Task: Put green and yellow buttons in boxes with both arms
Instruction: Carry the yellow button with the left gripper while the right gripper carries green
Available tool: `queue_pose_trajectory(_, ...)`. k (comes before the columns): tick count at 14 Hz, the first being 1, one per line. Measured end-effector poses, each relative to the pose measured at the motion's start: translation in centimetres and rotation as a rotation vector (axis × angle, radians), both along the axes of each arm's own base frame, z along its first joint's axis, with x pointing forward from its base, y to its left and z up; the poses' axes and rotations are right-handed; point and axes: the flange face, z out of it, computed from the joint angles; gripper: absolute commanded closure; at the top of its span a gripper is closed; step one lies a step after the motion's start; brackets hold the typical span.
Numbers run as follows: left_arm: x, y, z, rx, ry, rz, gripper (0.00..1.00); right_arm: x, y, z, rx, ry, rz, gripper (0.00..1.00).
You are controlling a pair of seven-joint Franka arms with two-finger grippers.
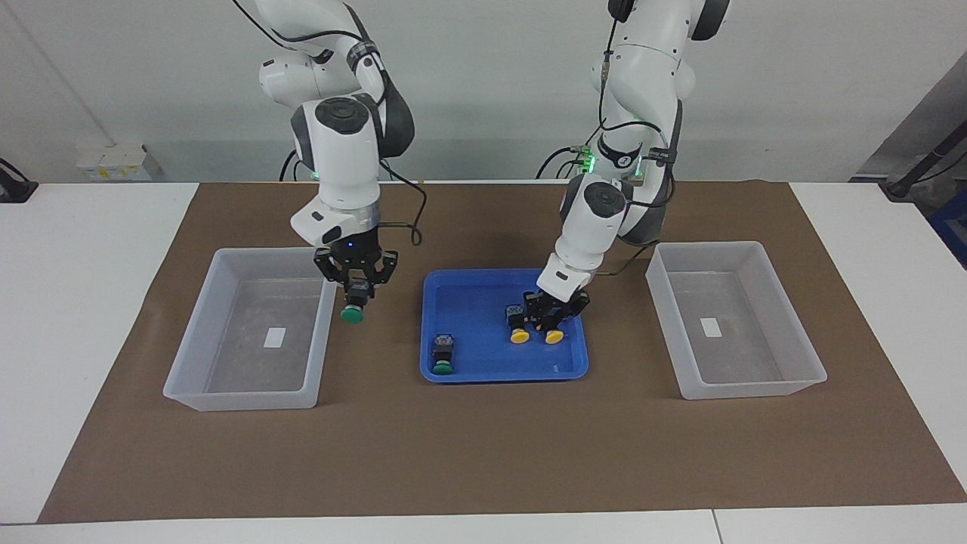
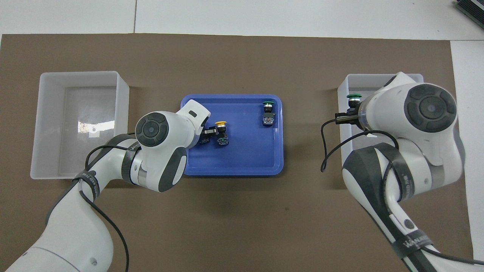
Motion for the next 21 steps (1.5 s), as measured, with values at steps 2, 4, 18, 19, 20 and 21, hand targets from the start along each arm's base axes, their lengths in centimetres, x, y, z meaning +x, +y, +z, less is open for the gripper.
queue_pose_trajectory(2, 0.2, -0.2, 0.4, -0.004, -0.008, -0.001, 1.0, 0.3, -2.5, -0.3, -0.012, 0.015, 0.021, 1.0)
queue_pose_trajectory(4, 1.0, -0.5, 1.6, -0.009, -0.012, -0.001, 1.0, 0.6, -5.1, -1.1, -0.021, 0.033, 0.029, 1.0)
queue_pose_trajectory(18, 9.3, 9.2, 14.7, 0.021, 0.049, -0.013, 1.0, 4.8, -14.2, -11.8, 0.002, -0.021, 0.022, 1.0)
queue_pose_trajectory(19, 9.7, 10.5, 15.2, 0.031, 0.054, -0.023, 1.0, 5.0, -14.6, -12.1, 0.001, -0.021, 0.024, 1.0)
queue_pose_trajectory(20, 10.1, 11.8, 15.8, 0.039, 0.058, -0.032, 1.0, 5.2, -15.0, -12.4, 0.0, -0.018, 0.031, 1.0)
queue_pose_trajectory(21, 10.5, 13.2, 16.2, 0.044, 0.061, -0.04, 1.0, 5.4, -15.3, -12.8, -0.001, -0.014, 0.032, 0.73)
